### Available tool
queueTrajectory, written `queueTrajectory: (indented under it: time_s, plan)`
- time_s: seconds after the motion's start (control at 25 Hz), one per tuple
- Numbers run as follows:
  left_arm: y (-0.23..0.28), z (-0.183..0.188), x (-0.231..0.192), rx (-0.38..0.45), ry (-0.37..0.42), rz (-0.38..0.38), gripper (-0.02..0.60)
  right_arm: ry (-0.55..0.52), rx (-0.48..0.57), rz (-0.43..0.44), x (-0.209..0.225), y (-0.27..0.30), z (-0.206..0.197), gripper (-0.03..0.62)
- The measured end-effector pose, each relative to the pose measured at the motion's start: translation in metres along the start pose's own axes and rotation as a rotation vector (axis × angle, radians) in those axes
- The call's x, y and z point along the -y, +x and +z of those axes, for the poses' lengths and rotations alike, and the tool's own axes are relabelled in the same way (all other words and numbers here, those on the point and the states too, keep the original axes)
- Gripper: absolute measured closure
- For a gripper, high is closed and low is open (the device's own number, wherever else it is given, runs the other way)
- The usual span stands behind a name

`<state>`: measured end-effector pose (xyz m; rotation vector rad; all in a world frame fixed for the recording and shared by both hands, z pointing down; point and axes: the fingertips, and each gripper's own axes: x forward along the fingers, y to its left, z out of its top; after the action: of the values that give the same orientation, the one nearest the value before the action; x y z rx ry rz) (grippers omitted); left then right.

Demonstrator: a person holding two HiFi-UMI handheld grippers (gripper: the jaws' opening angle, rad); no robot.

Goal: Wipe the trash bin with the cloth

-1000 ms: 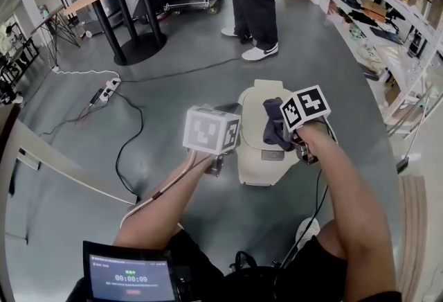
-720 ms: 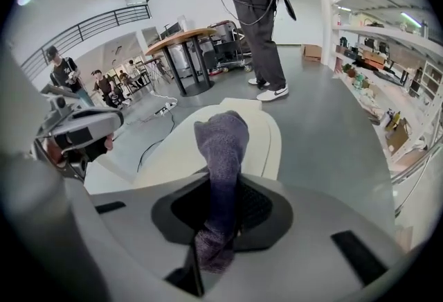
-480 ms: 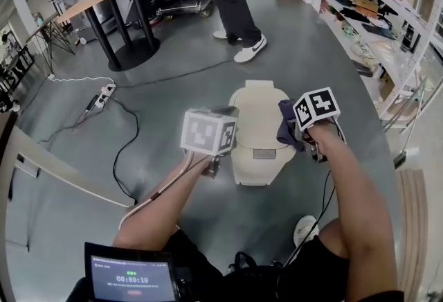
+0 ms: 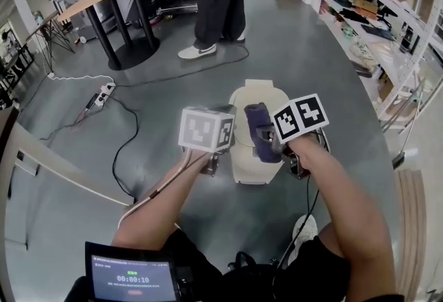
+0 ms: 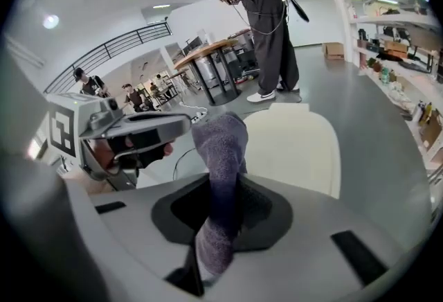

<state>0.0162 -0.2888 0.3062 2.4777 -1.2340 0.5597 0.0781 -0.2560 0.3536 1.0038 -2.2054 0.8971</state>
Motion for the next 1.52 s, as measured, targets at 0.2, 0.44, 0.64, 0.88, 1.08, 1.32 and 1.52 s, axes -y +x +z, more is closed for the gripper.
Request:
queueTrajectory:
  time_s: [0.2,0.44,0.64,0.88,1.08,1.32,1.52]
  plan:
    - [-0.01,-0.006,-0.008,-0.003,-0.01,0.003,0.584,0.021,-0.029,0.104,-0.05,0.032,-0.014,0.52]
    - [-0.027,-0.006,-0.022,-0.004,-0.017,0.036,0.583,-0.001,-0.034,0.09,-0.07,0.045,-0.019,0.52]
    - [-0.038,-0.013,-0.027,-0.008,-0.013,0.044,0.583,-0.009,-0.02,-0.009,-0.043,0.041,-0.022,0.52]
    - [-0.043,-0.013,-0.024,-0.011,0.001,0.043,0.584,0.054,0.002,-0.046,-0.011,0.028,-0.032,0.52]
    - [-0.045,-0.011,-0.018,-0.01,0.005,0.032,0.583,0.065,0.01,-0.063,0.0,0.022,-0.032,0.52]
    - [-0.045,-0.016,0.0,-0.017,0.009,0.019,0.583,0.051,0.016,-0.1,0.015,0.012,-0.037,0.52]
    - [-0.049,-0.023,0.011,-0.025,-0.007,0.026,0.584,0.059,0.018,-0.12,0.035,-0.003,-0.044,0.52]
